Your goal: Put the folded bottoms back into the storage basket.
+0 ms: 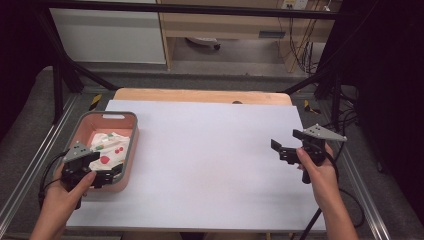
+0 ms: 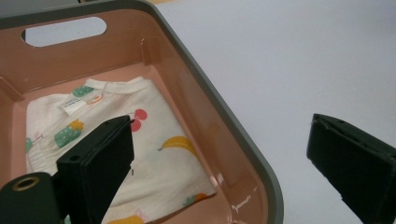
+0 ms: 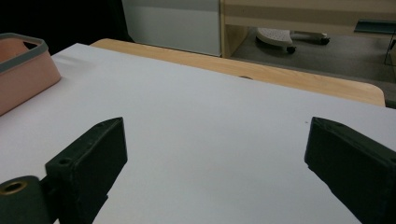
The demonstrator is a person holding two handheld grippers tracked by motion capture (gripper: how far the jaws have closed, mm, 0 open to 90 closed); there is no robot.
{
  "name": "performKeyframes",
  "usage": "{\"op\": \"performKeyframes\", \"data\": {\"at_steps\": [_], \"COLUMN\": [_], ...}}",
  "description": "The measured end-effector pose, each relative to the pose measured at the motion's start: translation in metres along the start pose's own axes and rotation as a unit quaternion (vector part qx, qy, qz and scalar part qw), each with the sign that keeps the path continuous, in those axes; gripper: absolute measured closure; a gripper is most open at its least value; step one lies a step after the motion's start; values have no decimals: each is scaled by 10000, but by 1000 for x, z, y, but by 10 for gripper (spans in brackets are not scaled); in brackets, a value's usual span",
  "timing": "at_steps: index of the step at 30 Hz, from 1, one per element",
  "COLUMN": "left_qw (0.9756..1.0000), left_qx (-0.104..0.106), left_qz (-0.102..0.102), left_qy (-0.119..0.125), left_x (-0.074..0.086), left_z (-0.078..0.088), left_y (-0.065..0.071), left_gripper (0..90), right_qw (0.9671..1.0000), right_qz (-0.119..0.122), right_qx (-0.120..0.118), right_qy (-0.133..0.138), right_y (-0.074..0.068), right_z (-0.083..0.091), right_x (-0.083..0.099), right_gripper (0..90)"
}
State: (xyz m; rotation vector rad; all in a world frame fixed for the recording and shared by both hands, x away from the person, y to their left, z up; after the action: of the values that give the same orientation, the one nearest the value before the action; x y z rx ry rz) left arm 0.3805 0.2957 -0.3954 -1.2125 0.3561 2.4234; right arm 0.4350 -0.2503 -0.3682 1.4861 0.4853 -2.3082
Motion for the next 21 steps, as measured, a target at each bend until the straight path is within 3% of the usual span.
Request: {"op": "performKeyframes", "data": {"at_steps": [11,21], "left_qw": [9999,9999], "left_qx": [30,46], "left_qz": [-37,-60], "left_qy": [-88,-104], "left_x": [3,3], "left_z": [-5,-7], "left_y": [4,6], "left_gripper": [73,73], "right_qw": [9998,9996], "right_qz": [-222,-242], "right_qx": [-17,65], "right_qy": [-14,-88], "right_y": [3,2], "right_z": [8,5], "right_x": [30,57], "right_gripper": [64,61]}}
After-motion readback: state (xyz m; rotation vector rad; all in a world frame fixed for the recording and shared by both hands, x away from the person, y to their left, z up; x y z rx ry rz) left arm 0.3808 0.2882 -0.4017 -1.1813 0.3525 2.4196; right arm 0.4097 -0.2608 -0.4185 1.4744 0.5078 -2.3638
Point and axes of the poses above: each handheld gripper's, and its own axes: z roughly backward along the jaws, x roughly out of its underside, y roughly to its right, the point moved 6 cm from there along -z, roughly forward along the jaws
